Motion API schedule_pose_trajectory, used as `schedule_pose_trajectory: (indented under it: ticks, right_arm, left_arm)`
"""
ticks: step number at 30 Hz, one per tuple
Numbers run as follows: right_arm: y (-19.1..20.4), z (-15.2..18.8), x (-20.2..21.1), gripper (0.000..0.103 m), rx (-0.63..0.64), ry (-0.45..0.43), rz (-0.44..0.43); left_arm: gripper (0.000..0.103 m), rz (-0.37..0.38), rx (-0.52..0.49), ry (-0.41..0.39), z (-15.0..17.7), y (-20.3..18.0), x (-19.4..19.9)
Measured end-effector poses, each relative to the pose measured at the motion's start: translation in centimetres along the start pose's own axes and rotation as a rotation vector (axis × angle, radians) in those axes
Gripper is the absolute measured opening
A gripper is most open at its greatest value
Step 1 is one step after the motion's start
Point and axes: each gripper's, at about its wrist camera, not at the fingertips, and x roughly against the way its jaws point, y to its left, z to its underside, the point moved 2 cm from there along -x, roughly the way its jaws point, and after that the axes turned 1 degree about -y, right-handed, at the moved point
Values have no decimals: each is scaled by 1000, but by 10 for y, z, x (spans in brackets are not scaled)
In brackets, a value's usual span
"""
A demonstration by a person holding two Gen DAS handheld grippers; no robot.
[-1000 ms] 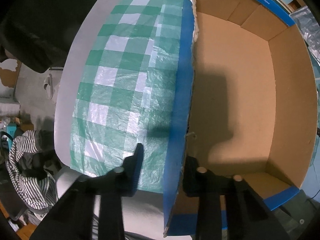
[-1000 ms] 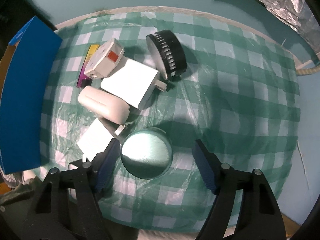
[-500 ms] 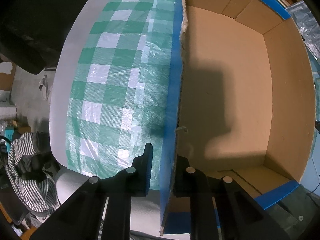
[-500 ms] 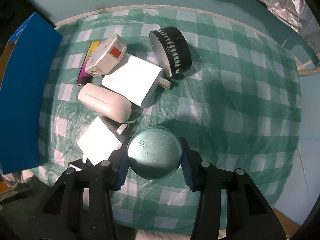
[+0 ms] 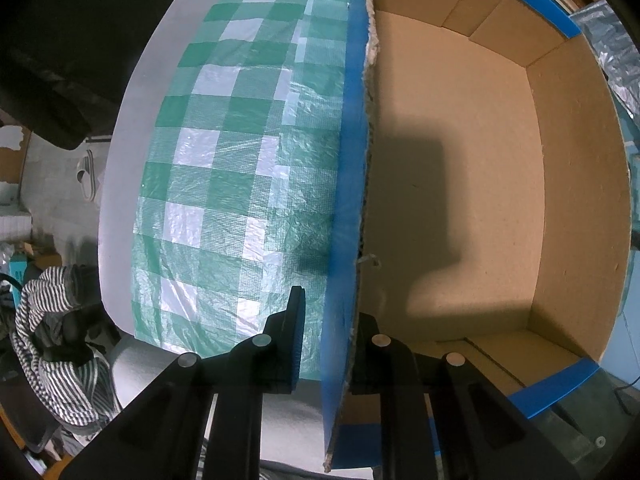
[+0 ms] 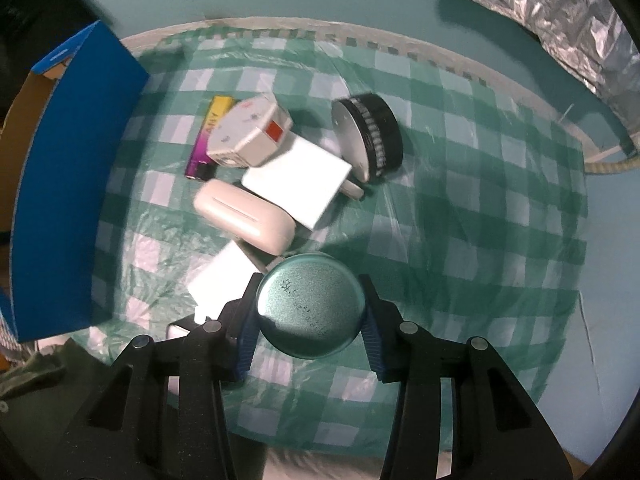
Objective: Organize rigid objects
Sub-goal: 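Carry the green tin into the box and open the right gripper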
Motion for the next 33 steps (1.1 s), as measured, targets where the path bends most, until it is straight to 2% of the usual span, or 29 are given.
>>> schedule_pose_trajectory:
  ticks: [6,16,26,33]
  right_arm:
    - [9,-14,22,44,17,-26,-28]
    - [51,-56,57,44,109,-77,-102]
    - [119,-106,72,44,250,-119,-172]
    - [167,-138,68,44,337,-125,-202]
  left_arm:
    - [16,-3,-14,14,3,1,-3]
    - [16,-3,-26,36,4,4,-6]
    - [15,-19,-77,44,6,-4,-7]
    - [14,-14,-69,41,11,-2,-6]
